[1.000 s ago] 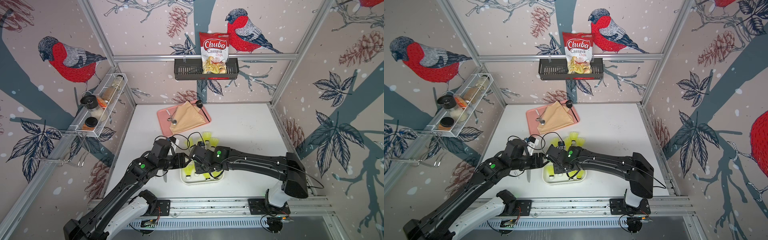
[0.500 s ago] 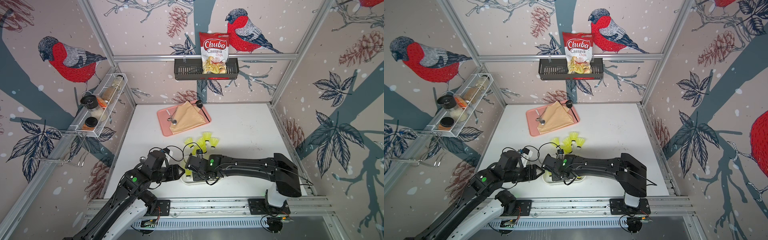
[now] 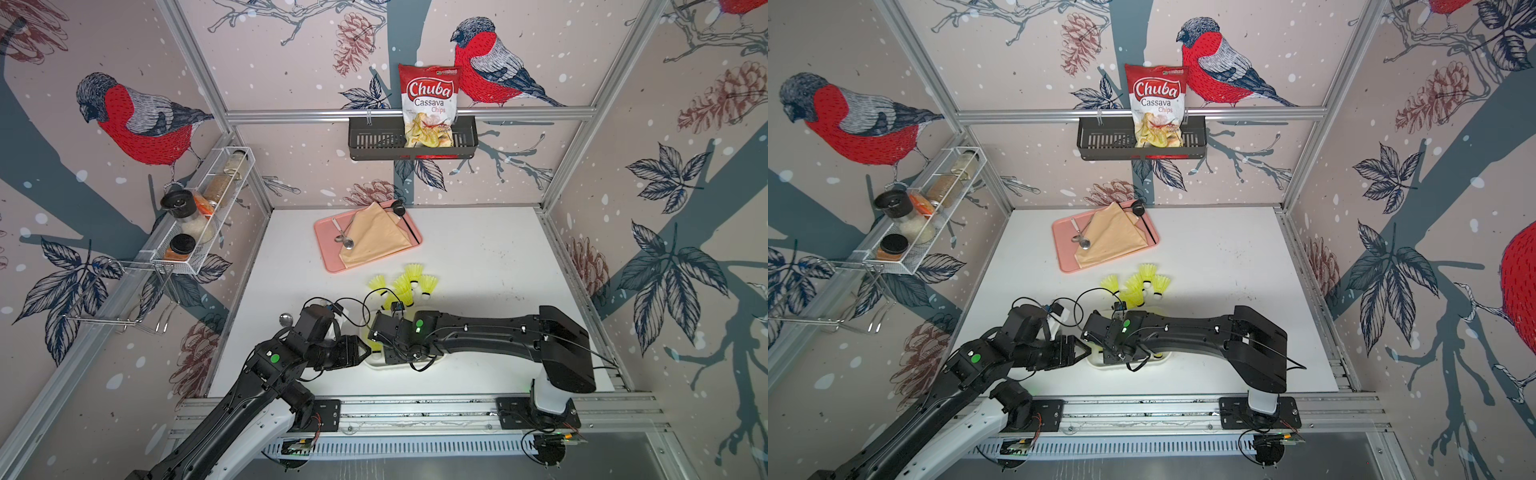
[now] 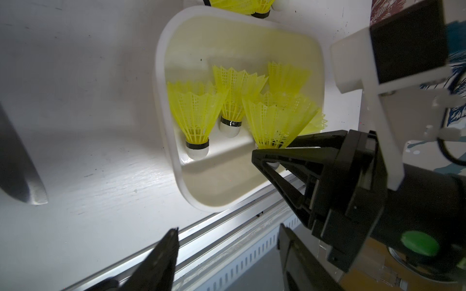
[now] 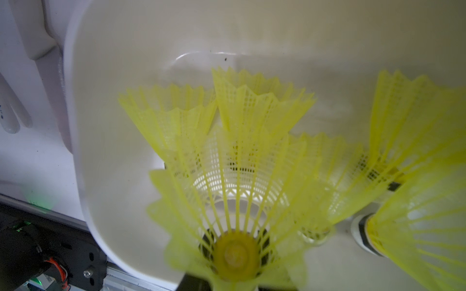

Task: Put the shuttlecocks into the storage box
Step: Place the shuttlecock in the storage box.

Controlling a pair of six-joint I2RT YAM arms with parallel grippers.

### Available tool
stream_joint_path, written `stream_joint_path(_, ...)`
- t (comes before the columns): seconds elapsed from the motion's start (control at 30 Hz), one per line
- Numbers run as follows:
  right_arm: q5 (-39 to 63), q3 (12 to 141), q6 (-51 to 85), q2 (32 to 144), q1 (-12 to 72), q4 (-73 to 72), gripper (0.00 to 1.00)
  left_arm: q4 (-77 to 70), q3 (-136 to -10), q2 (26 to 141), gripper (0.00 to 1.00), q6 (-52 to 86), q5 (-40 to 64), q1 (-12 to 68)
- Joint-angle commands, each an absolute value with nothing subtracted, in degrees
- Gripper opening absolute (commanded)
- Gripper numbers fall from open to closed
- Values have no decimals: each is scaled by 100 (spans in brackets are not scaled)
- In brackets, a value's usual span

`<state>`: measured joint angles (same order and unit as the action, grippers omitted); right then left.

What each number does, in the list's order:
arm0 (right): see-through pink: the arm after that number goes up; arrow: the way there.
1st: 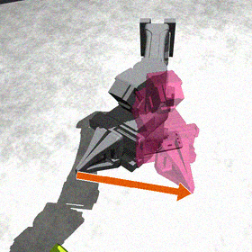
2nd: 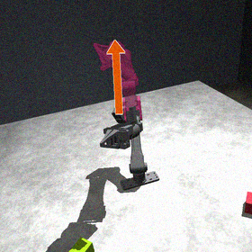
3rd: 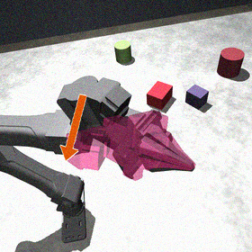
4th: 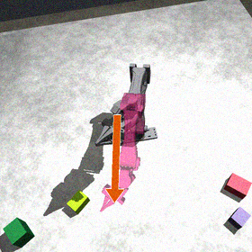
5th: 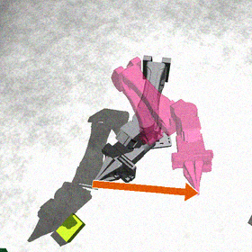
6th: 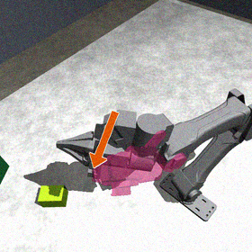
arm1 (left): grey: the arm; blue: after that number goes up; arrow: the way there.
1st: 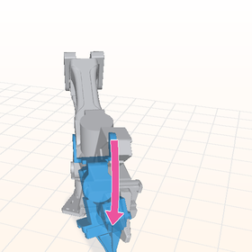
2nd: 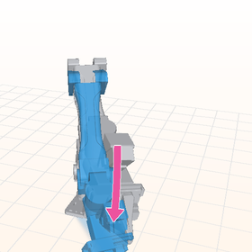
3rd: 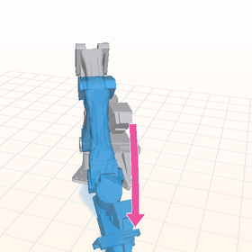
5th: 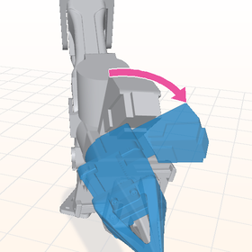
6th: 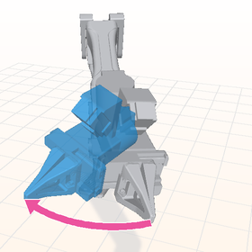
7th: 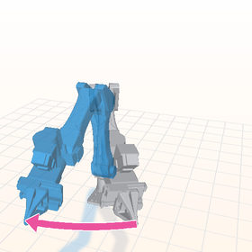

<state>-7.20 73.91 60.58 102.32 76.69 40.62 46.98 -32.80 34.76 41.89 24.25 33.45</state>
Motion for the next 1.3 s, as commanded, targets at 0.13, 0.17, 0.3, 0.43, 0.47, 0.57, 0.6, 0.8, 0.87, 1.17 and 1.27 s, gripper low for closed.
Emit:
stream_joint_path(0.13,-743,7427,6116,10321,7629,4069,21,4161,-3107,3487,65,4103,2856,3357)
stream_joint_path(0.17,-731,7419,6118,10330,7629,4061,21,4115,-3079,3489,65,4107,2904,3353)
stream_joint_path(0.3,-699,7409,6096,10363,7620,4052,21,4081,-3022,3506,65,4112,2977,3366)
stream_joint_path(0.43,-695,7419,6092,10371,7611,4058,21,3886,-2971,3485,65,4195,3160,3375)
stream_joint_path(0.47,-694,7419,6094,10370,7611,4069,21,3877,-2966,3496,65,4194,3164,3383)
stream_joint_path(0.57,-689,7418,6093,10371,7611,4070,21,3870,-2962,3532,65,4179,3164,3392)
stream_joint_path(0.6,-685,7418,6082,10371,7611,4077,21,3859,-2947,3531,65,4184,3168,3397)
stream_joint_path(0.8,-671,7421,6065,10393,7611,4113,24,3856,-2988,3550,66,4197,3128,3410)
stream_joint_path(0.87,-665,7419,6078,10404,7616,4130,27,3841,-3004,3560,67,4187,3115,3410)
stream_joint_path(1.17,-693,7427,6117,10399,7636,4223,41,3806,-2997,3525,70,4245,3099,3417)
stream_joint_path(1.27,-703,7456,6123,10373,7646,4266,42,3792,-2981,3516,71,4268,3079,3419)
